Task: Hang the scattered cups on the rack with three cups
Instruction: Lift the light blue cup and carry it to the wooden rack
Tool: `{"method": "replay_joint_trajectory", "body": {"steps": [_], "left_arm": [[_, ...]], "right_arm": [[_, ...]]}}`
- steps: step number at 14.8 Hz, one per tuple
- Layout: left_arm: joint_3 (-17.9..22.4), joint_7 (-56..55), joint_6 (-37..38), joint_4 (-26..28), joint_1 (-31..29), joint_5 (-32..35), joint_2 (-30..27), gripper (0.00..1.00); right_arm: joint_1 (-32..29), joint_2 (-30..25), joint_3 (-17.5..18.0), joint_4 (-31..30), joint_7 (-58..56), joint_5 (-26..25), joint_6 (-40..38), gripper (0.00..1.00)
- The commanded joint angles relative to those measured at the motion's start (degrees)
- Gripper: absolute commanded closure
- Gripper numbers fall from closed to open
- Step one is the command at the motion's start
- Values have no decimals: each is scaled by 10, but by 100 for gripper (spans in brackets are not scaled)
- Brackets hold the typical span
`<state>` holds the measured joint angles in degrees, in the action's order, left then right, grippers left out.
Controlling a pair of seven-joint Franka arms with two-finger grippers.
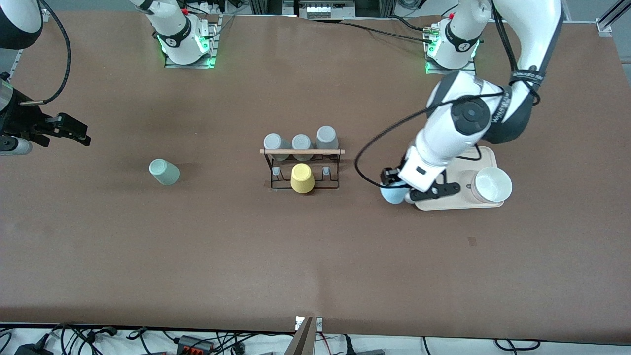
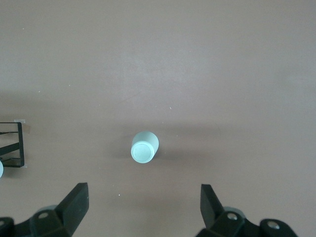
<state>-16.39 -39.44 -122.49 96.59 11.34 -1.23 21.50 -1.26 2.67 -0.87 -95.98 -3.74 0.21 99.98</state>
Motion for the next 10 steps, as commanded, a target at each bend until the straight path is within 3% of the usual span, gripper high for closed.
{"method": "replay_joint_trajectory", "body": {"steps": [1,6,10], "left_arm": [[-2,-53,12,-43,40,0,20,56],[3,-120,29,-107,97,10,71,56],[4,-179,96,-205,131,62,137,56]], "right_arm": [[-10,4,9,11,-10,-5,-4,0],[-10,4,9,11,-10,-5,-4,0],[-10,4,8,11,-10,-6,-4,0]]}}
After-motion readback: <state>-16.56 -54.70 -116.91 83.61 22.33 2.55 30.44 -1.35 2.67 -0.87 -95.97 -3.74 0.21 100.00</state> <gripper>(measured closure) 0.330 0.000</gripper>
